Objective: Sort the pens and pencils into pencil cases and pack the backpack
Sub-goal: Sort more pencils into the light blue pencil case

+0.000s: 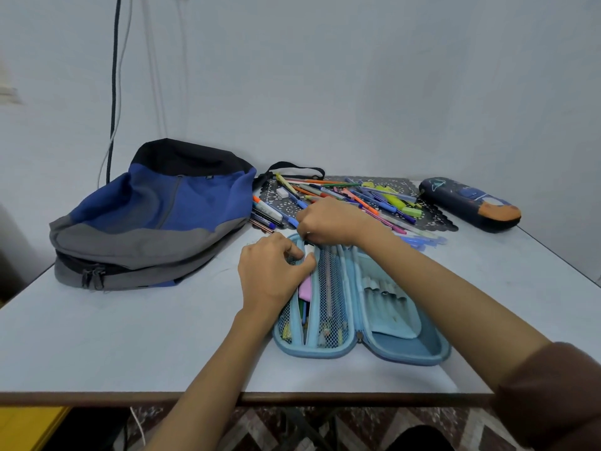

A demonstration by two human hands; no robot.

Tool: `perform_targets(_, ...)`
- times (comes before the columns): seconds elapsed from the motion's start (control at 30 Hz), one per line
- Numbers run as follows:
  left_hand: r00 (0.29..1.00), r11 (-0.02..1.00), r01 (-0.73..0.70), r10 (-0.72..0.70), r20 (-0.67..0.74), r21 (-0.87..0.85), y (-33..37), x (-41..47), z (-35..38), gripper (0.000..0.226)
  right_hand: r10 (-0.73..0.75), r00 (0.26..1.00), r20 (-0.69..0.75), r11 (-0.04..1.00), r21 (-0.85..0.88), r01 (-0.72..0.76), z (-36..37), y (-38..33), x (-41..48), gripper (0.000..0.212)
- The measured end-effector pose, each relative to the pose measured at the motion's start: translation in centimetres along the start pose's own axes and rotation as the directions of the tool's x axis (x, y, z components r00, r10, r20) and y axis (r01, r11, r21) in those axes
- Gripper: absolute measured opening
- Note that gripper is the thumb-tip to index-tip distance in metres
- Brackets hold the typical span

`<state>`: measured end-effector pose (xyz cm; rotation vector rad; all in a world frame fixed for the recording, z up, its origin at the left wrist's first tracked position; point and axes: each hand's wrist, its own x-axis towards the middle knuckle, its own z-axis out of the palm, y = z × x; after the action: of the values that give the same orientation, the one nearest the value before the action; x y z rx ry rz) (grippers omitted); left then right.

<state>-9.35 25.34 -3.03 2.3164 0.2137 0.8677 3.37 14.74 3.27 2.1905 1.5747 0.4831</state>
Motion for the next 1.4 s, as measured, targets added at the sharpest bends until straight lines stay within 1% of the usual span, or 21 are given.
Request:
perform_targets(0.07, 1.0, 1.0, -0.002, 0.002, 0.001, -0.006, 0.0, 0.0, 0.0, 0.016, -0.105, 0.993, -0.05, 0.994, -0.021, 0.104, 0.0, 0.1, -0.1, 0.007)
perform_targets(0.13, 1.0, 1.0, 0.003, -0.003, 0.01, -0.011, -0.1, 0.0, 0.0, 0.016, -0.191, 0.975, -0.112, 0.981, -0.045, 0.187, 0.2, 0.3, -0.1, 0.012)
perform_targets(0.27, 1.0, 1.0, 0.005, -0.005, 0.013, -0.007, 0.0, -0.1, 0.0, 0.017, -0.26, 0.946, -0.192, 0.965, -0.071, 0.251, 0.3, 0.6, -0.3, 0.013)
perform_targets(0.4, 0.999, 0.999, 0.033, -0.033, 0.016, -0.004, 0.0, -0.2, 0.1, 0.019, -0.248, 0.944, -0.217, 0.969, -0.065, 0.24, 0.6, 0.5, -0.9, 0.023)
perform_targets(0.53, 0.997, 0.997, 0.068, -0.069, 0.037, 0.037, 0.2, -0.2, 0.1, 0.022, -0.241, 0.948, -0.208, 0.971, -0.058, 0.234, 0.8, 0.5, -1.1, 0.027)
perform_targets(0.6, 0.997, 0.997, 0.071, -0.072, 0.038, 0.044, 0.3, -0.2, 0.1, 0.021, -0.238, 0.948, -0.212, 0.971, -0.038, 0.235, 0.7, 0.5, -1.1, 0.027)
perform_targets(0.8, 0.996, 0.996, 0.072, -0.074, 0.042, 0.06, 0.4, -0.2, 0.2, 0.02, -0.21, 0.935, -0.284, 0.976, -0.012, 0.216, 0.5, 0.7, -2.0, 0.024)
perform_targets(0.93, 0.996, 0.995, 0.074, -0.077, 0.048, 0.06, 0.5, -0.3, 0.0, 0.019, -0.215, 0.933, -0.288, 0.975, -0.017, 0.22, 0.6, 0.5, -2.3, 0.019)
perform_targets(1.1, 0.996, 0.995, 0.066, -0.07, 0.053, 0.077, 0.5, -0.2, 0.1, 0.02, -0.235, 0.923, -0.304, 0.969, 0.006, 0.248, 0.0, -0.1, -2.9, 0.021)
perform_targets(1.2, 0.997, 0.995, 0.061, -0.065, 0.047, 0.082, 0.5, -0.3, 0.1, 0.022, -0.237, 0.913, -0.332, 0.967, 0.008, 0.255, -0.1, -0.5, -3.0, 0.012)
perform_targets(1.27, 0.997, 0.994, 0.068, -0.071, 0.039, 0.081, 0.5, -0.3, 0.1, 0.022, -0.213, 0.907, -0.362, 0.972, 0.02, 0.236, -0.1, -0.6, -3.2, 0.006)
perform_targets(1.33, 0.996, 0.994, 0.073, -0.077, 0.044, 0.087, 0.5, -0.4, 0.1, 0.023, -0.188, 0.909, -0.371, 0.975, 0.043, 0.219, 0.0, -0.8, -3.3, 0.01)
perform_targets(1.4, 0.996, 0.993, 0.069, -0.074, 0.051, 0.091, 0.3, -0.4, 0.2, 0.023, -0.149, 0.916, -0.372, 0.975, 0.102, 0.2, 0.2, -1.0, -3.3, 0.014)
